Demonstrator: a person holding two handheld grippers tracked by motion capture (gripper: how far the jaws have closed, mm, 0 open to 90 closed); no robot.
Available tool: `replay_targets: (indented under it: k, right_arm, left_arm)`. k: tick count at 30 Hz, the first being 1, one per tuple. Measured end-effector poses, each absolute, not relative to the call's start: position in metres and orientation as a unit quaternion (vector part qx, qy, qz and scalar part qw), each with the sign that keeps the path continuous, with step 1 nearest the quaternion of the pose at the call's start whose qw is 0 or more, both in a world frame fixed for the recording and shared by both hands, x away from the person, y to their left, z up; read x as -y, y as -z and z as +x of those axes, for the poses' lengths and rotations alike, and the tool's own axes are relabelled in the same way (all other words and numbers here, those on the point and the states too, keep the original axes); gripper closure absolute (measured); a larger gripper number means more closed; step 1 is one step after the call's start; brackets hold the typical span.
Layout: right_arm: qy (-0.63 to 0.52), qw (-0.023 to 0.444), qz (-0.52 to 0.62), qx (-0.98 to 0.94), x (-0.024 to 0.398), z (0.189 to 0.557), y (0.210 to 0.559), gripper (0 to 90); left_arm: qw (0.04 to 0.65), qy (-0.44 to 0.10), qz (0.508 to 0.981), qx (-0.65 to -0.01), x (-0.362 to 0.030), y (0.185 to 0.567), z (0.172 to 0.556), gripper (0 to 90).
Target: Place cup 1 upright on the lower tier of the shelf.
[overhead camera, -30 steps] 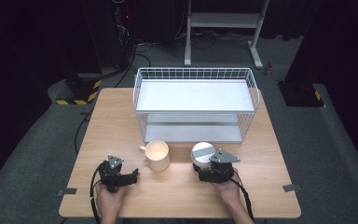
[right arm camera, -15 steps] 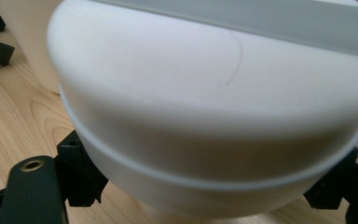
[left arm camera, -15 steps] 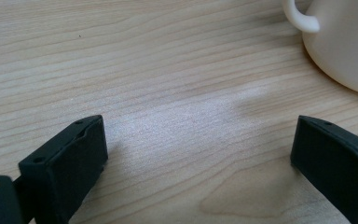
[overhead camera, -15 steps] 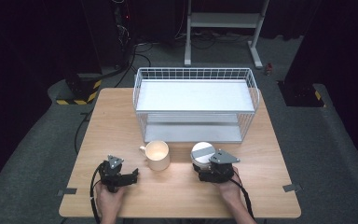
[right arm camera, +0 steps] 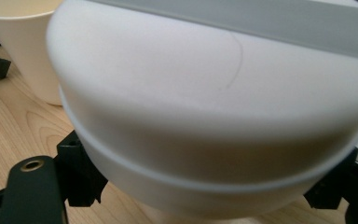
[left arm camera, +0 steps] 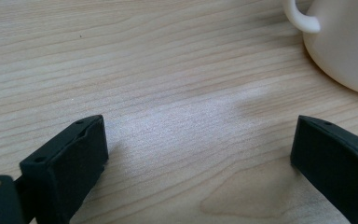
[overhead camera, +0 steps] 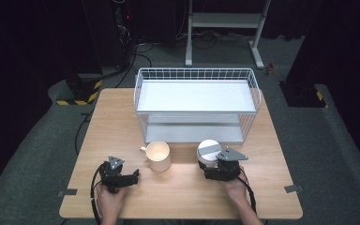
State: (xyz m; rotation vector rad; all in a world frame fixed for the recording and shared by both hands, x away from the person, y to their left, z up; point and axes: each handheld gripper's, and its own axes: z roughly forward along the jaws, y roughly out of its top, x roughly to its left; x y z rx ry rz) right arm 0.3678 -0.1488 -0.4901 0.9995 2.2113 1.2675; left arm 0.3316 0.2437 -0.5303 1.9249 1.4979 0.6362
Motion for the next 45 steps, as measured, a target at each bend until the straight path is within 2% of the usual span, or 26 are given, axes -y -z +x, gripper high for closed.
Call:
replay_targets:
  k: [21, 45]
  right_arm:
    - [-0.46, 0.2, 0.396, -0.769, 0.173, 0.392, 0.477, 18.1]
    - [-0.431, 0.215, 0.435, -0.761, 0.172, 0.433, 0.475, 18.1]
  left_arm:
    - [0.305, -0.241, 0.727, -0.566, -0.244, 0.53, 0.332, 4.3]
    - [0.305, -0.24, 0.726, -0.567, -0.244, 0.53, 0.331, 4.9]
